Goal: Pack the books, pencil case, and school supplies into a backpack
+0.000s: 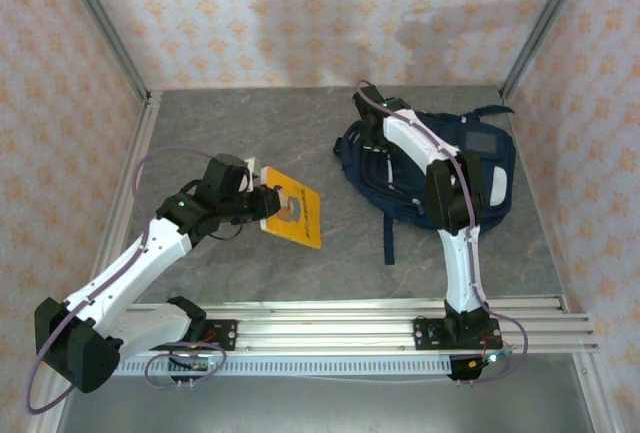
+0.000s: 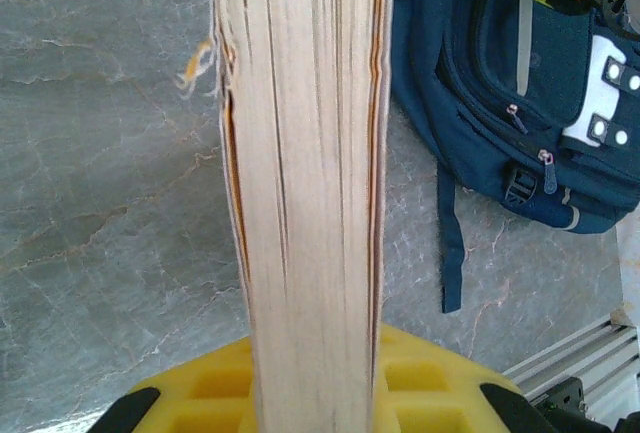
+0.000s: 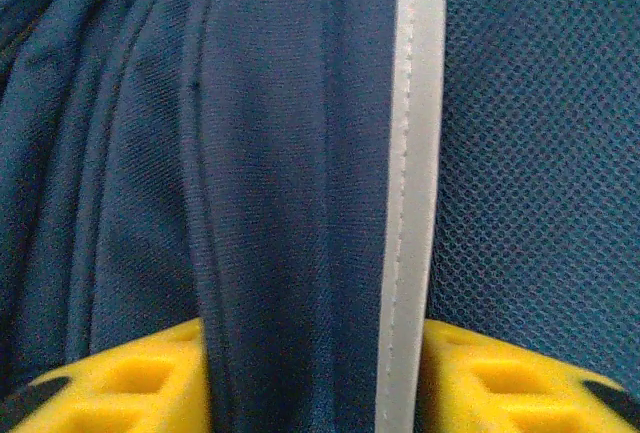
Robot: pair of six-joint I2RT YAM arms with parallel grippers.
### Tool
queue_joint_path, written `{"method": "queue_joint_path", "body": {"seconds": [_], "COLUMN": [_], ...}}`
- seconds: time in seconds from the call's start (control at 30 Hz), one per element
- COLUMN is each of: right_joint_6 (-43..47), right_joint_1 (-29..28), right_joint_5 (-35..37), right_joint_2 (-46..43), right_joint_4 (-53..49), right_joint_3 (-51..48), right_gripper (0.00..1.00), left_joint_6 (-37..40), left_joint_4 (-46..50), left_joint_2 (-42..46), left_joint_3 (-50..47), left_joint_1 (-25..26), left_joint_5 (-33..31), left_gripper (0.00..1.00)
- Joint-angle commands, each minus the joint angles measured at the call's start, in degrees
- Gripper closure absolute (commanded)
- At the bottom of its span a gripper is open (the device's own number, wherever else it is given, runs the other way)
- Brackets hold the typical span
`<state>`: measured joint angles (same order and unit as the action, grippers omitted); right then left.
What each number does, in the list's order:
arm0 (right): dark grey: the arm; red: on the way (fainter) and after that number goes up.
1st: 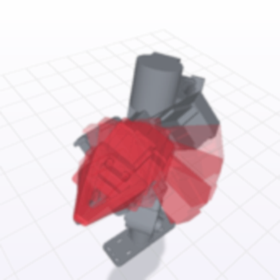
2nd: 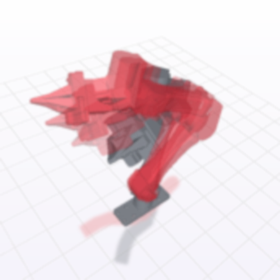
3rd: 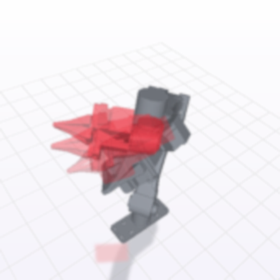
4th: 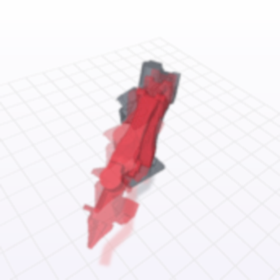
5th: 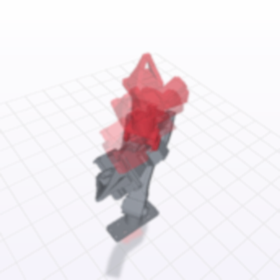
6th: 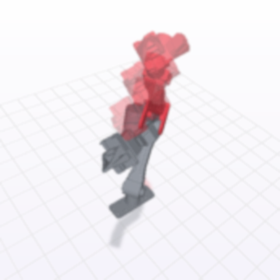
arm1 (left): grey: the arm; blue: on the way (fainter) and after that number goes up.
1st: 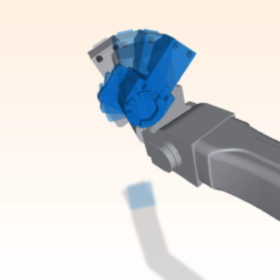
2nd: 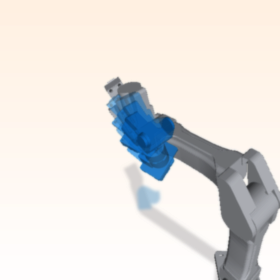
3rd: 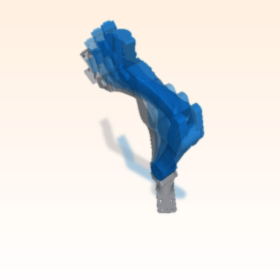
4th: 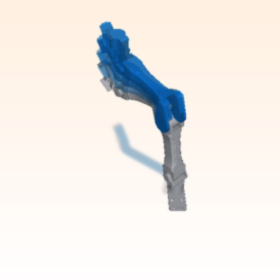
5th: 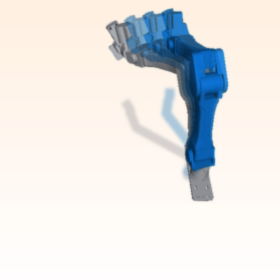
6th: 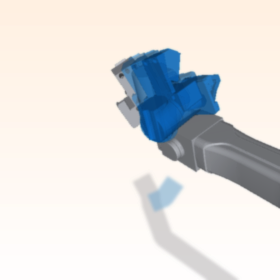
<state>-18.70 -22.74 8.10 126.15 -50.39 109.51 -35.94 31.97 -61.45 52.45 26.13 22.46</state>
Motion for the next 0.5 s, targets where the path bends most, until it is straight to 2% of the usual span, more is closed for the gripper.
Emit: {"method": "queue_joint_path", "body": {"seconds": [0.0,0.13,0.27,0.33,0.43,0.47], "right_joint_6": [6.5,12.4,16.7,17.5,17.0,17.1], "right_joint_1": [-1.9,-5.7,-9.4,-10.6,-10.9,-10.8], "right_joint_5": [-4.1,-5.5,-7.0,-7.3,-11.8,-13.4], "right_joint_2": [-3.7,-9.1,-14.6,-17.7,-24.5,-26.5], "right_joint_4": [0.2,3.3,6.4,7.6,11.9,13.7], "right_joint_3": [-3.4,-9.0,-14.7,-17.3,-23.7,-25.7], "right_gripper": [0.72,0.85,0.87,0.93,0.95,1.0], "left_joint_6": [1.6,2.3,2.8,2.7,2.6,2.6], "left_joint_4": [-1.6,-0.2,1.3,2.0,3.0,3.4], "left_joint_2": [1.7,2.9,4.6,5.7,7.5,8.1], "left_joint_3": [2.9,3.2,3.3,3.4,3.8,4.0], "left_joint_1": [0.0,-0.1,-0.2,-0.2,-0.2,-0.2], "left_joint_5": [-2.7,-4.3,-5.5,-5.8,-6.0,-6.1], "left_gripper": [1.0,1.0,1.0,1.0,1.0,1.0]}}
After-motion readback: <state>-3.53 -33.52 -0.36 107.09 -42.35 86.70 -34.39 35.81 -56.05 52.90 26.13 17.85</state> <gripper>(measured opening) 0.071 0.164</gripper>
